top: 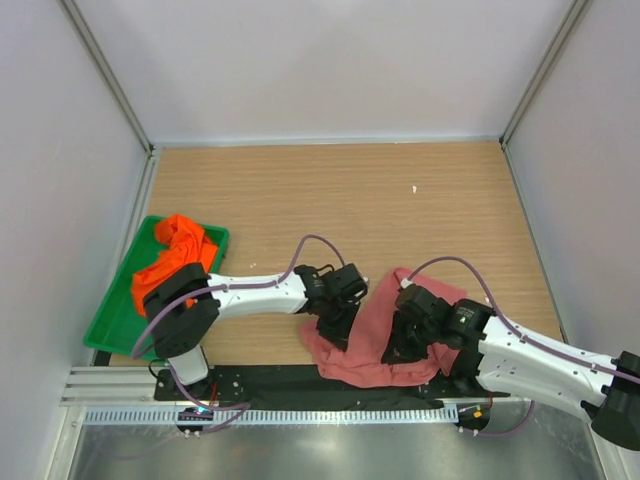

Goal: Fold and stack the t-shirts
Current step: Flatten the tshirt out

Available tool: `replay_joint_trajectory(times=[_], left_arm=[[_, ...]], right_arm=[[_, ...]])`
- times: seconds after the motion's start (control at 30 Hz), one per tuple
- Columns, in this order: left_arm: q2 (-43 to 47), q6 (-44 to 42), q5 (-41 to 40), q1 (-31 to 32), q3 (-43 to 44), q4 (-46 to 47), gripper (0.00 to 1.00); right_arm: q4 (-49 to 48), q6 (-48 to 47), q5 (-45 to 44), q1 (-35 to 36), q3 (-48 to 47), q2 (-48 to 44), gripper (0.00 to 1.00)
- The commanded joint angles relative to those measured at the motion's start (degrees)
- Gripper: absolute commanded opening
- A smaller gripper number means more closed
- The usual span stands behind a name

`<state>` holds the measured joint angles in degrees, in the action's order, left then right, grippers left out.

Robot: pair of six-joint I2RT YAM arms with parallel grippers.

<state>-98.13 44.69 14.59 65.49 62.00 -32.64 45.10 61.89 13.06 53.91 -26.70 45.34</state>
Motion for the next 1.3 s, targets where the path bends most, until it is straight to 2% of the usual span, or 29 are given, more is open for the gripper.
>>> replay_joint_trajectory(times=[0.0,0.03,0.07,0.13,0.17,0.2,0.3,0.37,0.4,0.5,0.53,0.57,0.63,0.7,0.73,0.8,0.83,0.87,0.9,0.93,0.97,1.0,1.03,1.13,1.17,1.27], left_arm=[[1.44,-1.87,-0.43,-0.45,2.94,-2.06,0.0],[2.32,-2.84,-4.79,-0.98,4.17,-4.07,0.0],[3.37,-3.89,-7.27,-2.37,5.92,-8.01,0.0],[6.44,-7.85,-13.85,-4.14,13.9,-13.65,0.0],[7.07,-9.34,-20.5,-6.58,17.25,-19.07,0.0],[7.59,-10.92,-23.35,-7.91,25.72,-21.65,0.0],[9.53,-16.28,-30.84,-13.1,37.72,-25.72,0.0],[11.8,-20.41,-31.12,-16.69,45.65,-21.36,0.0],[13.12,-21.65,-30.59,-17.58,46.89,-18.36,0.0],[16.91,-25.34,-27.01,-21.54,47.6,-4.74,0.0],[16.65,-25.35,-25.59,-22.94,48.65,-2.8,0.0],[15.78,-25.61,-23.75,-25.57,52.14,-1.73,0.0],[11.31,-26.58,-20.23,-27.43,57.51,-3.12,0.0],[8.14,-28.51,-19.34,-29.19,64.55,-6.54,0.0],[6.04,-29.21,-19.34,-29.72,66.04,-7.25,0.0],[4.53,-29.48,-18.99,-32.0,68.86,-8.75,0.0],[3.57,-29.22,-17.59,-33.05,69.48,-9.01,0.0],[3.21,-29.04,-16.88,-34.98,69.92,-10.06,0.0],[3.2,-28.78,-15.92,-35.95,69.93,-10.16,0.0],[3.29,-28.43,-14.86,-36.92,68.19,-9.9,0.0],[3.21,-28.51,-9.46,-38.93,67.3,-9.55,0.0],[2.86,-28.95,-8.45,-39.39,66.77,-10.41,0.0],[2.16,-30.87,-8.96,-39.56,66.07,-12.95,0.0],[1.71,-33.16,-11.68,-40.44,61.08,-17.17,0.0],[1.1,-33.17,-16.04,-40.71,59.92,-18.32,0.0],[0.05,-32.56,-21.16,-42.02,55.88,-21.84,0.02]], right_arm=[[0.41,0.87,-3.56,0.41,-1.95,-1.92,0.12],[1.73,0.43,-5.05,0.32,-4.48,-2.19,0.03],[3.22,-0.1,-8.19,0.23,-6.07,-2.27,0.01],[7.71,-2.38,-10.76,0.23,-11.95,-1.66,0.01],[9.2,-3.17,-12.78,0.23,-14.06,-1.4,0.01],[12.35,-4.13,-15.49,0.23,-18.61,-0.7,0.01],[16.32,-5.54,-21.82,0.14,-26.18,-0.17,0.01],[17.47,-8.18,-25.69,-0.12,-35.41,1.58,0.01],[18.43,-9.93,-30.85,-0.73,-43.36,2.64,0.01],[21.23,-19.59,-37.47,-2.05,-57.89,10.79,0.01],[22.73,-21.7,-41.67,-2.84,-69.08,13.26,0.01],[24.4,-25.81,-43.02,-3.19,-74.85,18.33,0.01],[27.49,-29.18,-42.95,-3.37,-88.35,22.05,0.01],[30.29,-30.69,-38.22,-3.37,-92.99,25.84,0.01],[30.66,-30.51,-35.93,-3.37,-92.57,26.11,0.01],[27.87,-30.42,-24.0,-3.37,-87.5,24.98,0.01],[25.76,-30.42,-19.61,-3.37,-79.81,24.1,0.01],[22.26,-29.47,-11.47,-3.37,-74.69,22.96,0.01],[14.22,-28.76,1.49,-3.2,-69.77,21.56,0.01],[9.09,-24.32,9.36,-2.76,-59.97,19.54,0.01],[3.04,-21.49,15.18,-1.63,-55.18,18.39,0.01],[-8.6,-18.24,21.51,2.04,-50.95,17.6,0.01],[-12.02,-13.68,22.87,4.43,-45.78,18.28,0.01],[-12.07,-16.16,24.47,14.1,-47.82,25.63,0.01],[-11.79,-16.88,24.56,15.51,-48.7,27.15,0.01],[-18.27,-15.75,25.78,15.97,-47.05,29.8,0.09]])
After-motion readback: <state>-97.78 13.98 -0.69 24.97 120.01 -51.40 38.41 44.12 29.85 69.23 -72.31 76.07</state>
